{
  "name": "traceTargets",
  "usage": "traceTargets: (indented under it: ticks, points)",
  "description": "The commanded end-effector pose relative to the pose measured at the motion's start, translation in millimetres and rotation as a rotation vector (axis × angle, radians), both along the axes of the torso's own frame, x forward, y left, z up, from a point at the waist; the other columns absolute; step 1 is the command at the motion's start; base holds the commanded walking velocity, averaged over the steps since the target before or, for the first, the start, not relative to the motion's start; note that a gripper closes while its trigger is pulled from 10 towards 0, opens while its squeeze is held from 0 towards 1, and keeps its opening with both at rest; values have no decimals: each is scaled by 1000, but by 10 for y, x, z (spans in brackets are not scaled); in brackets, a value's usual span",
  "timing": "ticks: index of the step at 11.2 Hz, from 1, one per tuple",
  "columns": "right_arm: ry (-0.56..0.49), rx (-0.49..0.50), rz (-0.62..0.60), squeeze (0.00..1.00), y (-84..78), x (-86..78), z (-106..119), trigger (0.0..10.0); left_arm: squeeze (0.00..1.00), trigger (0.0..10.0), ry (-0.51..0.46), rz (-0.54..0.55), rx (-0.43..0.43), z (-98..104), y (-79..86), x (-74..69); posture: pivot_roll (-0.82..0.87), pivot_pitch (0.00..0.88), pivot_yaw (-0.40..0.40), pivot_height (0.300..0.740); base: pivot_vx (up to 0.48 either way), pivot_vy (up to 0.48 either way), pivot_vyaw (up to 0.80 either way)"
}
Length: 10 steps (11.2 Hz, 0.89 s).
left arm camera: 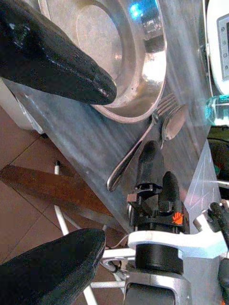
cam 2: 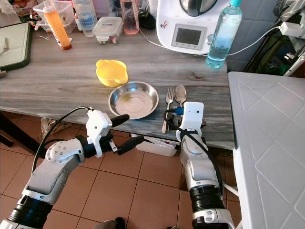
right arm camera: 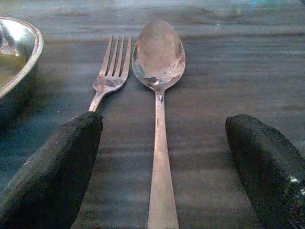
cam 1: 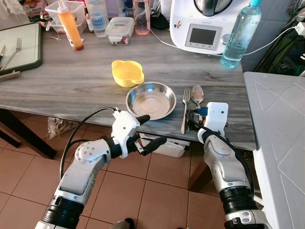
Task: Setting the table
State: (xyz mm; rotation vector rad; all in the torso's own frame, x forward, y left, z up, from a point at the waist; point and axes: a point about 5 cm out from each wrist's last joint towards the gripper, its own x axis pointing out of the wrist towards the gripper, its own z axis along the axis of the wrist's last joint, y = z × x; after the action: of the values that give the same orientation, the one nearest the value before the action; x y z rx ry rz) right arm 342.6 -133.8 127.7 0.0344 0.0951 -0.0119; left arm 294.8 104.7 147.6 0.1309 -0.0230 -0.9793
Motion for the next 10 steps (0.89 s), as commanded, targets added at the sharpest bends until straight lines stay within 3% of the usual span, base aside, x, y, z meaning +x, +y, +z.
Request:
traceTargets:
  ticks: [1,6,10]
  points:
    - [-5,-11,4,1000,14,-19,13,10000,0,10000,-12,-7,16,13,-20,10,142,154,28,740,0,0,0]
    - [-146,34,-26,1000,-11,-39,227,10000,0,10000,-15,-5,10,6,-26,5,140,153,27,740,0,0,0]
    - [-63,-10,-120,1000,-112,-215,173,10000,0,10000,-14,-9,12,12,-28,2,138,158,31,740,0,0,0]
